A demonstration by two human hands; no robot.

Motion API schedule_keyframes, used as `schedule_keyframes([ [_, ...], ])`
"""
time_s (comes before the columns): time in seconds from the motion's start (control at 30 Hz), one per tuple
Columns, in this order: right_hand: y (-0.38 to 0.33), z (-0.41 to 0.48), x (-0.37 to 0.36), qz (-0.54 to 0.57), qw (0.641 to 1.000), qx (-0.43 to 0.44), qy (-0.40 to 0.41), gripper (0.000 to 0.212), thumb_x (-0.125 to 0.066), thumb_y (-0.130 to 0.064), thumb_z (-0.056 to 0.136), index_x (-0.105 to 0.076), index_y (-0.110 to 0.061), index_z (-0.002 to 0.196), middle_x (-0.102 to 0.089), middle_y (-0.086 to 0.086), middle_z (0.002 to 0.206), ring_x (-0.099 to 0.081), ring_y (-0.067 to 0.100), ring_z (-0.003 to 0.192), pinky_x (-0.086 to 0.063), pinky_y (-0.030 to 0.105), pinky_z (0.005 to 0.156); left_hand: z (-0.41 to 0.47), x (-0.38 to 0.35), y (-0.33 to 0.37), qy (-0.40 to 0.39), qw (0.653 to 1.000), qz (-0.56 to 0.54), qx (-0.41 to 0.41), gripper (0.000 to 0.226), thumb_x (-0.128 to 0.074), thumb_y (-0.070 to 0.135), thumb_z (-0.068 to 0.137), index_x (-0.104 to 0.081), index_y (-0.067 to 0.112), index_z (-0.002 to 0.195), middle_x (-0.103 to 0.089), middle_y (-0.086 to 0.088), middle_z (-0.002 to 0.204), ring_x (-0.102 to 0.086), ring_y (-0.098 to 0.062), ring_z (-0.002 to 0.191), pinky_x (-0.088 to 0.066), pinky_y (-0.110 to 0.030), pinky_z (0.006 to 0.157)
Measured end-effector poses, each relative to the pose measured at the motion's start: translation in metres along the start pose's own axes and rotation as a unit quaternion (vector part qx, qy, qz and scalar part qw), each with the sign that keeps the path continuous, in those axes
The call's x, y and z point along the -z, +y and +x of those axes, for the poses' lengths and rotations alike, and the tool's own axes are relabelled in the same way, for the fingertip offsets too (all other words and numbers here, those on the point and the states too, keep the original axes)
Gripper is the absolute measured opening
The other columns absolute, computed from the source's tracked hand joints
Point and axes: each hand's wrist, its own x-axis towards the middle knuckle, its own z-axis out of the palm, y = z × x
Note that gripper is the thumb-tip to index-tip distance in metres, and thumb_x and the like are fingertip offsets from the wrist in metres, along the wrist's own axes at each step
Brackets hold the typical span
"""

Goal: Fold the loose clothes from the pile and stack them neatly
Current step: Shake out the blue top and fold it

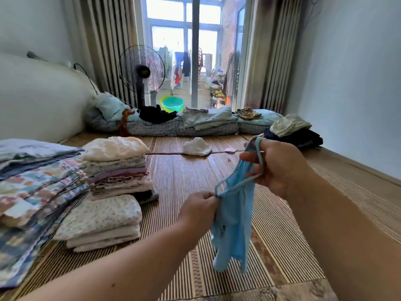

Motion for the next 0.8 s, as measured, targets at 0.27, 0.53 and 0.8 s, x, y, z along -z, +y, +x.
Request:
schedule_keyframes([
  [0.27, -0.025, -0.001, 0.011, 0.022, 0.999, -0.020, -0.013, 0.025, -0.045, -0.017, 0.092, -0.061, -0.015, 0.072, -0.057, -0.004, 0.046, -0.025, 0.004, 0.028, -0.033, 0.015, 0.035, 0.007, 0.055, 0.036, -0.074, 0.982, -0.151, 0.085, 0.020, -0.046, 0.021, 0.093, -0.056, 0.017, 0.076, -0.073, -0.003, 0.078, -0.059, -0.012, 0.061, -0.039, -0.026, 0.058],
  [0.53, -0.040, -0.008, -0.011, 0.013, 0.999, -0.010, -0.030, 0.022, -0.041, -0.013, 0.093, -0.058, -0.014, 0.080, -0.068, 0.002, 0.057, -0.030, 0.003, 0.025, -0.032, 0.012, 0.033, -0.021, -0.010, 0.056, -0.237, 0.962, -0.041, 0.129, 0.063, -0.060, 0.073, 0.069, -0.069, 0.018, 0.099, -0.069, 0.005, 0.089, -0.063, -0.012, 0.078, -0.041, -0.025, 0.065],
  [0.8, -0.037, -0.017, -0.001, -0.017, 1.000, -0.015, -0.009, 0.021, -0.046, -0.014, 0.092, -0.059, -0.014, 0.075, -0.069, 0.002, 0.059, -0.032, 0.004, 0.026, -0.034, 0.013, 0.033, -0.018, -0.036, 0.070, -0.122, 0.954, -0.220, 0.164, 0.015, -0.059, 0.031, 0.088, -0.064, 0.020, 0.079, -0.067, 0.003, 0.085, -0.053, -0.013, 0.073, -0.032, -0.025, 0.060],
])
